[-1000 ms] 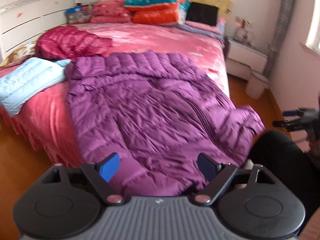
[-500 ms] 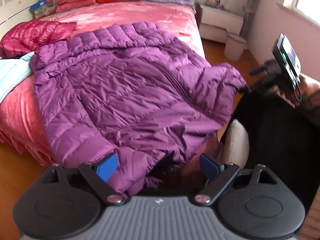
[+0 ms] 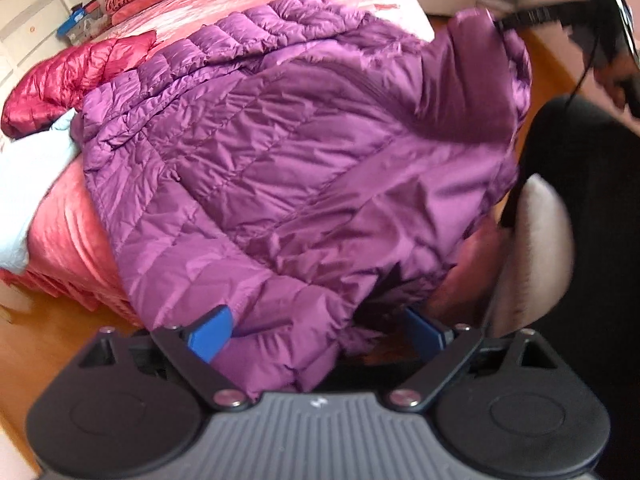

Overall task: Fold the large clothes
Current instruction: 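Grasp the jacket edge with the right gripper while the left gripper grasps the hem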

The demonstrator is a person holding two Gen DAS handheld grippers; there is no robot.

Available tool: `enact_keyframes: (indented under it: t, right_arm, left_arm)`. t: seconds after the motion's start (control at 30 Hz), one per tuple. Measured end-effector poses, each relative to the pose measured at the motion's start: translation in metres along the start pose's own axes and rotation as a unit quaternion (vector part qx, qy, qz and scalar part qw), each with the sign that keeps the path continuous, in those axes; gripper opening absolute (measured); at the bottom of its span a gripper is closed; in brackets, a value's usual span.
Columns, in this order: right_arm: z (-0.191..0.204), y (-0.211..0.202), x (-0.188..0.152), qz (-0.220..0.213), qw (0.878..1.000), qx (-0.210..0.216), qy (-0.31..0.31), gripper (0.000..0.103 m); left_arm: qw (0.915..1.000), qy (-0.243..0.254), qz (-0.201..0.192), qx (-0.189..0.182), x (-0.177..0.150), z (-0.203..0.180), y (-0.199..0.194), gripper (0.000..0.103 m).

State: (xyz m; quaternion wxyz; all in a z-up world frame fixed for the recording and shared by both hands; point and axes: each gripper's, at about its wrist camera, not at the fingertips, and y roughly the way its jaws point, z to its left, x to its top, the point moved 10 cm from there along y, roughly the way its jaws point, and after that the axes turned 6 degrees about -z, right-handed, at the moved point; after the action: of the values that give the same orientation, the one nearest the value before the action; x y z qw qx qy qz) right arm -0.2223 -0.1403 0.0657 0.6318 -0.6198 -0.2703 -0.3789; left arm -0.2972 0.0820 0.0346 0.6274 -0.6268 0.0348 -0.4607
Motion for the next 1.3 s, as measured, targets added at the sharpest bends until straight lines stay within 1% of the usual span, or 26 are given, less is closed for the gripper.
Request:
enact_keyframes:
  t: [0.1,0.17,0.23,0.27,0.37,0.47,0.57,0.63,0.67,0.73,0.83,0.9,0.97,1.0,1.03,1.07,1.13,1.17,1.2,1.3]
  right_arm:
    - [0.002,0.015,0.001,0.003,1.0,-0.009,0.008,0.103]
    - [0.005,0.018,-0.005,0.012,1.0,-0.005,0.022,0.103]
    - [0.006,0.027,-0.009,0.023,0.999,0.001,0.031,0.103]
    - [0.006,0.03,-0.012,0.029,0.999,0.0,0.028,0.103]
    - [0.006,0.032,-0.018,0.046,0.999,-0.007,0.008,0.103]
    - [0.009,0.031,-0.022,0.062,0.998,-0.005,-0.01,0.103]
    - [0.015,0.035,-0.03,0.083,0.996,0.004,-0.041,0.103]
    - [0.016,0.036,-0.037,0.105,0.993,0.009,-0.047,0.103]
    - [0.014,0.038,-0.039,0.115,0.992,0.009,-0.045,0.103]
    - [0.011,0.039,-0.044,0.134,0.99,0.008,-0.04,0.103]
    - [0.002,0.039,-0.049,0.148,0.989,-0.007,-0.029,0.103]
    - [-0.004,0.035,-0.049,0.141,0.989,-0.022,-0.022,0.103]
    - [-0.007,0.03,-0.043,0.114,0.993,-0.033,-0.02,0.102]
    - [-0.007,0.024,-0.039,0.095,0.994,-0.04,-0.025,0.094]
    - [-0.006,0.018,-0.034,0.076,0.995,-0.047,-0.033,0.082]
    - [-0.005,0.013,-0.03,0.057,0.996,-0.061,-0.042,0.077]
    - [-0.003,0.004,-0.024,0.026,0.996,-0.071,-0.047,0.075]
    - [-0.003,0.002,-0.022,0.018,0.996,-0.074,-0.048,0.075]
    - [-0.002,0.002,-0.022,0.012,0.996,-0.078,-0.049,0.075]
    - [-0.001,0.007,-0.022,0.011,0.994,-0.087,-0.057,0.076]
  left_arm:
    - [0.9988,0.032,0.011,0.035,-0.001,0.004,0.01,0.095]
    - [0.9974,0.034,0.017,0.061,-0.001,0.015,0.018,0.095]
    - [0.9958,0.024,0.016,0.087,0.002,0.029,0.023,0.095]
    - [0.9953,0.017,0.013,0.095,0.005,0.034,0.025,0.095]
    - [0.9942,-0.02,-0.001,0.106,0.011,0.051,0.026,0.095]
    - [0.9906,-0.051,-0.023,0.125,0.019,0.069,0.022,0.093]
    - [0.9868,-0.074,-0.04,0.139,0.024,0.081,0.019,0.088]
    - [0.9852,-0.089,-0.047,0.138,0.026,0.086,0.019,0.079]
    - [0.9847,-0.095,-0.05,0.137,0.026,0.088,0.019,0.077]
    - [0.9833,-0.103,-0.06,0.138,0.026,0.09,0.018,0.067]
    - [0.9801,-0.11,-0.08,0.144,0.026,0.092,0.011,0.055]
    - [0.9776,-0.116,-0.093,0.149,0.028,0.095,0.006,0.052]
    - [0.9735,-0.127,-0.108,0.156,0.028,0.097,-0.003,0.049]
    - [0.9706,-0.133,-0.116,0.163,0.029,0.1,-0.007,0.047]
    - [0.9681,-0.138,-0.122,0.17,0.03,0.103,-0.009,0.048]
    - [0.9674,-0.141,-0.122,0.171,0.029,0.105,-0.01,0.048]
    - [0.9678,-0.148,-0.112,0.17,0.025,0.107,-0.005,0.052]
    - [0.9688,-0.147,-0.105,0.169,0.023,0.105,0.0,0.052]
    - [0.9702,-0.142,-0.102,0.168,0.023,0.103,0.003,0.052]
    - [0.9732,-0.124,-0.094,0.17,0.025,0.1,0.01,0.058]
